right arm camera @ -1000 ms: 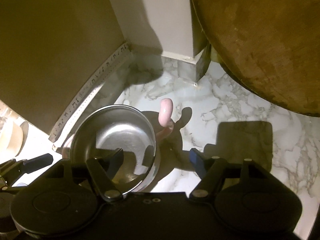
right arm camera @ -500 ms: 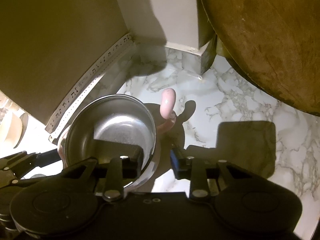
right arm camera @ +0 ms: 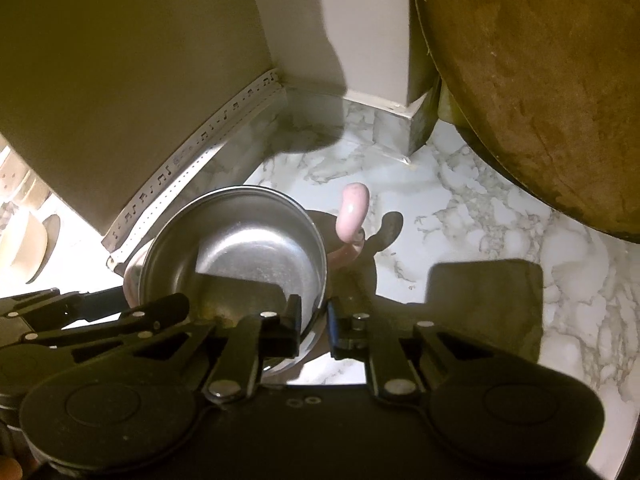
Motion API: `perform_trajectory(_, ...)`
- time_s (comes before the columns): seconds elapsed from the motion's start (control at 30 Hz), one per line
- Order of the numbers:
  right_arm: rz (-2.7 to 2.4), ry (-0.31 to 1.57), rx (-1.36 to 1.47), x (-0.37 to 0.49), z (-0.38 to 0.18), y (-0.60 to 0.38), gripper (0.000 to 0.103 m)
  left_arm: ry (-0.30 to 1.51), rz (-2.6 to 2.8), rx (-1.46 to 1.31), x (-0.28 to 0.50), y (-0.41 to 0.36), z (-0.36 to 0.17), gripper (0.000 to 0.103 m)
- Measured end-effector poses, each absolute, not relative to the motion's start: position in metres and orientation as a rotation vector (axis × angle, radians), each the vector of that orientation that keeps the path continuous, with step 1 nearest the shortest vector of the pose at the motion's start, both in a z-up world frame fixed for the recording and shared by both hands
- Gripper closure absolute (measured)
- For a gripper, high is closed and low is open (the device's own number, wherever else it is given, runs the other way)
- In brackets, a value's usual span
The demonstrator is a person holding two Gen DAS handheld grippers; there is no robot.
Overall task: Organize plates and bowls
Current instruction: 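Close both grippers on the rim of the pink pot, then carry the pink pot over the steel bowl and lower it inside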
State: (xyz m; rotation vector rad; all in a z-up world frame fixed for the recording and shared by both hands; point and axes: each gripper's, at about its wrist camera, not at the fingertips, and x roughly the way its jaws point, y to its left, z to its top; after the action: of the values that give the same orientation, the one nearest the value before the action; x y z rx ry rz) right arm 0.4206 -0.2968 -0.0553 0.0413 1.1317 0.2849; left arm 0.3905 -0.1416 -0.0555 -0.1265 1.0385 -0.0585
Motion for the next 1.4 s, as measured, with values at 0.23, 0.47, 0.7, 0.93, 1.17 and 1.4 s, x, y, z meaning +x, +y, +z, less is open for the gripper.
perform_trajectory(0.23,0.299,1.114,0.034,0.408,-0.047,-0.294,0.090,1.029,-0.055,-0.122,0.376,-0.139,-0.046,0.062)
perform_trajectory(0.47,0.318,1.082,0.017,0.394,-0.026,-0.285,0.090,1.023,-0.053,-0.140,0.362,-0.128,-0.032,0.062)
perform_trajectory(0.7,0.340,1.056,0.014,0.375,-0.005,-0.274,0.090,0.995,-0.064,-0.151,0.342,-0.113,-0.011,0.062)
perform_trajectory(0.93,0.370,1.035,0.003,0.354,0.016,-0.258,0.089,0.977,-0.071,-0.160,0.318,-0.094,0.009,0.062)
perform_trajectory(1.17,0.408,1.021,-0.014,0.334,0.032,-0.237,0.089,0.965,-0.071,-0.180,0.288,-0.067,0.027,0.062)
perform_trajectory(1.4,0.447,1.012,-0.033,0.315,0.043,-0.212,0.089,0.964,-0.054,-0.206,0.263,-0.038,0.035,0.062)
